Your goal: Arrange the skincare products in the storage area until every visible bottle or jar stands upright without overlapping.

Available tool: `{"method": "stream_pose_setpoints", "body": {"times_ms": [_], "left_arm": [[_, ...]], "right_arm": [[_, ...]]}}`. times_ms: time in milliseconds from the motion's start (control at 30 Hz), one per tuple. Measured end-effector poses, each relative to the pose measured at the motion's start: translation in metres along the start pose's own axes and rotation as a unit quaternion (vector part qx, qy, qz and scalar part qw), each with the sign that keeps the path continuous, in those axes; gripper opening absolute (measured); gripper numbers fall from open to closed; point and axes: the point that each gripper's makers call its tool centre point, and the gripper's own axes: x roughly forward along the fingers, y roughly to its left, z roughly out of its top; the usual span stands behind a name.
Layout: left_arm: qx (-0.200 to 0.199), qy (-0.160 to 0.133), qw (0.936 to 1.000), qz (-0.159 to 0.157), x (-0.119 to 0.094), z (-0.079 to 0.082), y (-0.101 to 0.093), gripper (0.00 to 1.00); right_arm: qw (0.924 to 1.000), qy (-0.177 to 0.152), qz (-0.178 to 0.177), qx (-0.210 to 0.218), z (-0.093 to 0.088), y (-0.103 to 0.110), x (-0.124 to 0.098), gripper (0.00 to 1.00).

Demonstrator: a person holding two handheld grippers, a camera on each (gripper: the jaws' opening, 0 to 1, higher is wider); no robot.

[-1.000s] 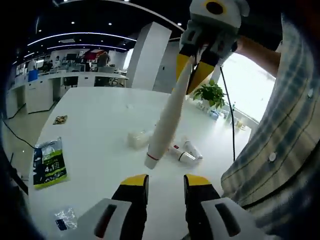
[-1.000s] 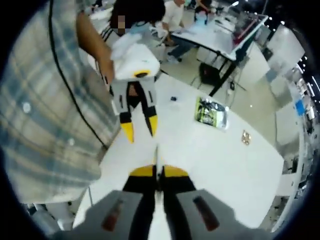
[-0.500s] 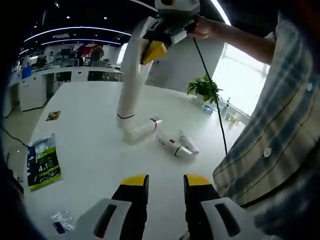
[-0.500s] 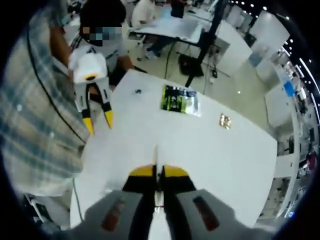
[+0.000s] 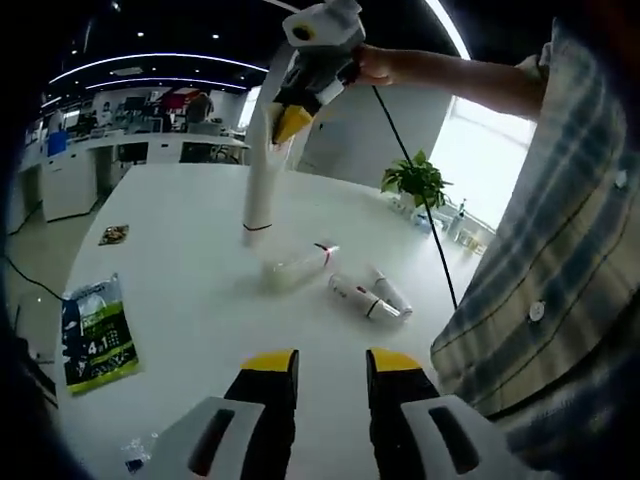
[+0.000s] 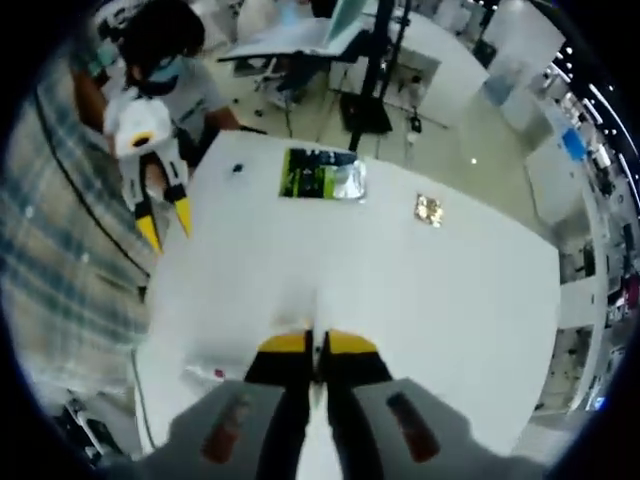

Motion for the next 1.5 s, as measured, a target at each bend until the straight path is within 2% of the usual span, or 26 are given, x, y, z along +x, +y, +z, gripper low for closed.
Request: {"method": "stream_pose_setpoints", "body": {"times_ms": [133,533,1067,1367,1500], "left_arm": [[0.001,0.001,1.0000,0.002,0.001,0.000,0.003,0.27],[-0.006,0.006,0.9999,0.008,0.002,0.001,0.015,0.27],[0.005,0.017,0.9998,-0.002,0.010,0.007,0.016,0.27],[0.014,0.027,0.9995,-0.009,0.015,0.009,0.014,0.27],[0.006,0.021,0.9997,-0.010,0.015,0.013,0.013,0.27]], "right_arm": [[0.9994,-0.009,0.009,0.033,-0.007,-0.011,0.006,0.01],[0.9977,0.005,0.006,0.067,-0.041,-0.026,0.011,0.01],[0.9935,0.017,-0.005,0.112,-0.098,-0.023,0.003,0.02],[0.9909,0.015,-0.008,0.133,-0.118,-0.022,-0.001,0.02],[0.9902,0.011,-0.007,0.139,-0.123,-0.020,0.000,0.02]]}}
